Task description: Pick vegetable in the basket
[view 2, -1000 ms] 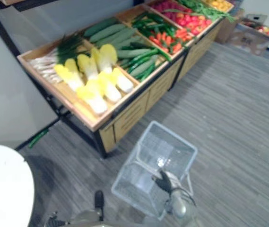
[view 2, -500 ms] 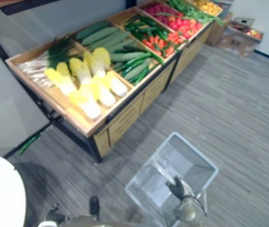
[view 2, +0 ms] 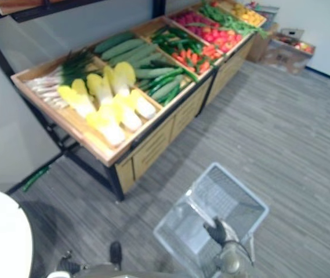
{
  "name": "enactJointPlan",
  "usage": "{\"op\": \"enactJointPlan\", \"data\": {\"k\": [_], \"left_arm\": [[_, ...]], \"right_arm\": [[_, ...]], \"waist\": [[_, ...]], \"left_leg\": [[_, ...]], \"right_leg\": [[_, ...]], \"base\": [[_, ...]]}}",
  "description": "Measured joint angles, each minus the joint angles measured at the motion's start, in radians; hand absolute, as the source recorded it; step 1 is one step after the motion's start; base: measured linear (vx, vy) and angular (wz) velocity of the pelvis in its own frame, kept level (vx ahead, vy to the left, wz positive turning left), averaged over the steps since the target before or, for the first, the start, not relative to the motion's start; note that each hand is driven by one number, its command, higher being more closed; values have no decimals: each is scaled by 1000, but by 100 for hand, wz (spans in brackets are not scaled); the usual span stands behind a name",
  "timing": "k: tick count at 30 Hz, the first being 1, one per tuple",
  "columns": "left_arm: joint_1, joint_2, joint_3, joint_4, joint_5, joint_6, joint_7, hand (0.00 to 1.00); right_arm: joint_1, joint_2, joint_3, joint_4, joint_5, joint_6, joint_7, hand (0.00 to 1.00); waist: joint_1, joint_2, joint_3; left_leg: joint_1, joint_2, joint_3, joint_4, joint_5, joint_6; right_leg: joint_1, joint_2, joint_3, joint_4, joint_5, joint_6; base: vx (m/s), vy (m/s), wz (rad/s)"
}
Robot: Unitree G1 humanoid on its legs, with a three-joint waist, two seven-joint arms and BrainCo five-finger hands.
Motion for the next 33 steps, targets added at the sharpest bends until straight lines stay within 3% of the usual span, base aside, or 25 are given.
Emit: {"op": "enactJointPlan", "data": {"k": [4,7,8,9,10,11,12,14,16,19,20,22,23,24,25,26,29,31,33], "left_arm": [[-1,-5,14,-6,-1,0,0,0],[0,-7,13,-7,-4,-3,1,0],[7,-4,14,-8,-4,-2,0,0],[13,-4,13,-7,-3,-1,-2,0],[11,-3,14,-8,-3,-1,-3,0],[12,-7,17,-4,-3,3,-9,0],[22,0,32,-4,-3,3,-17,0],[29,7,54,-3,-3,4,-21,0],[29,7,77,-4,-3,8,-20,0],[30,10,103,-5,-3,8,-18,0],[30,10,106,-5,-3,8,-18,0],[30,12,123,-6,-8,8,-18,0],[28,13,130,-5,-10,9,-17,0],[24,-11,131,-4,-11,9,-18,0],[26,-31,132,-6,-11,8,-18,0],[30,-62,141,1,-13,9,-18,0],[38,-79,201,3,-19,7,-9,0],[38,-93,232,3,-66,8,5,0],[37,-116,269,3,-115,8,28,0]], "right_arm": [[-6,-1,-7,-1,-1,3,0,100],[-23,-3,-27,-7,-3,6,-2,100],[-21,-5,-36,-12,-2,9,-4,100],[-11,-5,-40,-16,-2,9,-7,100],[-8,-6,-44,-19,-2,9,-9,100],[-4,-8,-47,-22,-2,9,-9,100],[-5,-9,-43,-31,-2,8,-5,100],[-6,-15,-43,-49,-2,2,-3,100],[-10,-21,-43,-48,-2,1,-3,100],[-29,-24,-43,-47,-3,5,-2,100],[-32,-24,-43,-47,-2,5,-2,100],[-30,-24,-43,-47,-2,4,-2,100],[-29,-26,-47,-46,-2,5,-2,100],[-29,-46,-60,-45,-1,7,-3,100],[-31,-58,-68,-45,0,8,-2,100],[-49,-71,-77,-35,-1,10,-2,100],[-43,-59,-112,52,29,8,-6,100],[-48,-42,-169,118,53,5,-21,100],[-37,-29,-289,244,71,10,-48,100]], "waist": [[21,-11,12],[20,4,37],[18,7,41],[11,13,46],[10,26,56],[5,34,61],[13,34,63],[13,33,63],[14,28,65],[16,20,69],[14,17,69],[14,-13,59],[13,-18,58],[3,22,57],[4,38,55],[17,76,45],[10,76,34],[-6,77,26],[-16,76,25]], "left_leg": [[3,-20,31,9,-34,19],[-5,-7,23,121,-121,32],[8,-8,-3,140,-147,37],[39,-3,-34,145,-165,47],[58,10,-53,151,-175,56],[65,27,-72,172,-203,69],[73,39,-84,177,-218,71],[71,46,-111,191,-237,68],[75,46,-152,219,-268,65],[105,45,-214,252,-314,15],[112,45,-228,252,-323,5],[139,42,-293,241,-371,-48],[145,52,-312,238,-386,-57],[150,96,-357,234,-402,-84],[153,125,-370,229,-398,-90],[162,162,-387,223,-362,-105],[133,187,-419,254,-269,-108],[68,194,-426,323,-216,-89],[52,209,-323,342,-121,-78]], "right_leg": [[-29,-20,31,54,13,22],[-124,-21,40,330,29,42],[-171,-21,41,484,82,0],[-219,-14,43,614,190,-22],[-248,-8,49,675,238,-21],[-280,6,52,704,140,-44],[-307,8,31,644,68,-44],[-333,4,12,507,69,-42],[-337,-9,15,311,92,-9],[-325,-23,24,68,120,25],[-326,-25,27,43,120,25],[-321,-39,65,11,145,11],[-322,-30,63,43,200,16],[-335,8,27,132,200,-1],[-346,26,2,169,165,-12],[-368,47,-36,253,109,-50],[-348,50,-114,314,43,-96],[-312,52,-170,289,31,-115],[-220,38,-256,238,23,-130]], "base": [[126,54,-22],[115,71,7],[150,132,47],[195,119,55],[200,56,61],[171,13,45],[171,20,38],[221,-15,42],[257,-100,62],[317,-210,59],[434,-370,74],[390,-457,86],[395,-533,105],[309,-396,80],[489,-489,79],[409,-356,45],[346,-333,69],[361,-355,81],[302,-282,104]]}}
